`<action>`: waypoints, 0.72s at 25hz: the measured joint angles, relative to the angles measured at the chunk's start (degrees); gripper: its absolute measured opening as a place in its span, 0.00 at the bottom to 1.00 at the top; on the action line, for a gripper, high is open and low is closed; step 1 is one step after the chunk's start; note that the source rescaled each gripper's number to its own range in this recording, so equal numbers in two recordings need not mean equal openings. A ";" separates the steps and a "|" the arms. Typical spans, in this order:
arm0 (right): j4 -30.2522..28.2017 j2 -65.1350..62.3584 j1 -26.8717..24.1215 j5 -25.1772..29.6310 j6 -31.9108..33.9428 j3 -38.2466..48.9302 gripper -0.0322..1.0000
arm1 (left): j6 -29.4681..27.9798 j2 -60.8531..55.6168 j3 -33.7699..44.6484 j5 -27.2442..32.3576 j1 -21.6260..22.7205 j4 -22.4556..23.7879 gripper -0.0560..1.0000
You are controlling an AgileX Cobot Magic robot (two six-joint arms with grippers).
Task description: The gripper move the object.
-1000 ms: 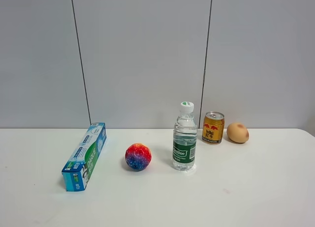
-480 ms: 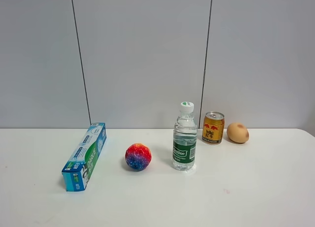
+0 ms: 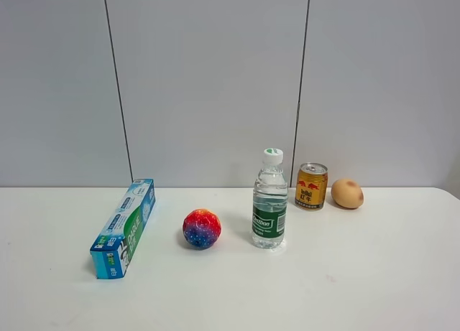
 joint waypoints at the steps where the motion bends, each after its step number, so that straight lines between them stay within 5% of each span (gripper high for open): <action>1: 0.00 0.00 0.00 0.00 0.00 0.00 1.00 | 0.18 0.00 0.00 0.00 0.00 0.00 0.92; 6: 0.00 0.00 0.00 0.00 0.00 0.00 1.00 | 0.37 0.00 0.00 0.00 0.00 0.00 0.83; 18: 0.00 0.00 0.00 0.00 0.00 0.00 1.00 | 0.43 0.00 0.00 0.00 0.00 0.00 0.83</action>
